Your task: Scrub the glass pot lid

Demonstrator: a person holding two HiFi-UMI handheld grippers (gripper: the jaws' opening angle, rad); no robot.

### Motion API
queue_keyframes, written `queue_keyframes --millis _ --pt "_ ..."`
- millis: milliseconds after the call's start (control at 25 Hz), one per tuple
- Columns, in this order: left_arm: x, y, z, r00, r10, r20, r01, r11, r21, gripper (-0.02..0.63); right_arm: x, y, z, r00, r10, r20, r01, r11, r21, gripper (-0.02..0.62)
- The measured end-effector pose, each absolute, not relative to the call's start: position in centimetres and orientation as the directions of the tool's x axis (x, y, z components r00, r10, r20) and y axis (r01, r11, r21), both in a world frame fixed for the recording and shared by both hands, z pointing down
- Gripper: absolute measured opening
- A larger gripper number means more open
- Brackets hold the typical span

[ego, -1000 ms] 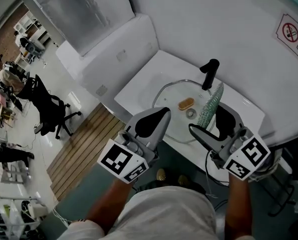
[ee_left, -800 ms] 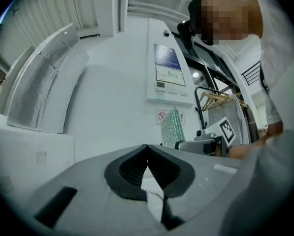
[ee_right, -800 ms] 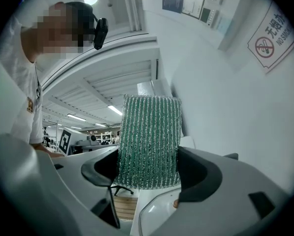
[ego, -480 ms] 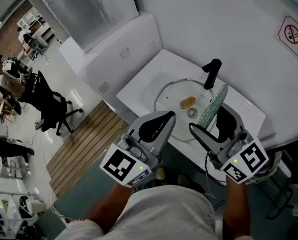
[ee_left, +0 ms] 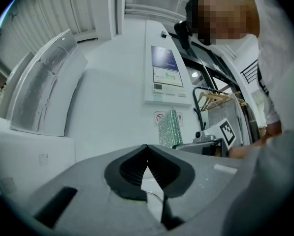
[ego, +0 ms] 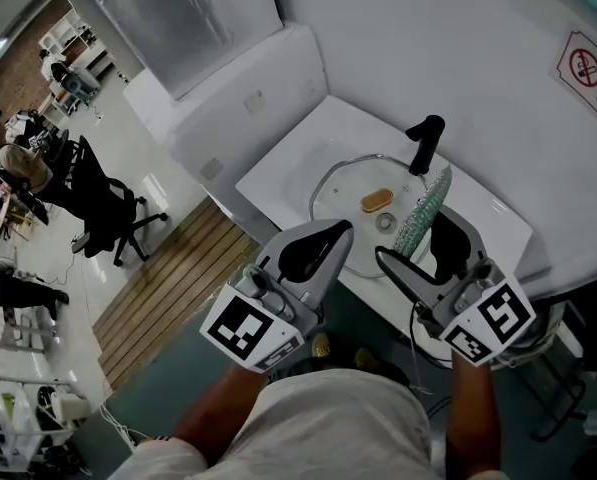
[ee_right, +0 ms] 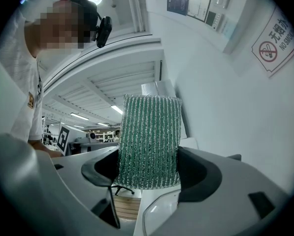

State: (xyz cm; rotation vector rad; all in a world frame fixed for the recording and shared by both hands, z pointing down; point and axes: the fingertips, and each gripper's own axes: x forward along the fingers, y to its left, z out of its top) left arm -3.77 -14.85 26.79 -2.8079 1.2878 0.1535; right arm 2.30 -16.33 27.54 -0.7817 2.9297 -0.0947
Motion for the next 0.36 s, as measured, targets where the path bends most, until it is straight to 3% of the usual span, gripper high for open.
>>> queue_keyframes --millis 360 --pt "-3.61 -14.61 26.88 0.640 -0.761 -0.110 -0.765 -0.644 0.002 0.015 2.62 -16.17 27.93 -0.868 -0.489 -0.081 -0.482 0.871 -0.097 0.348"
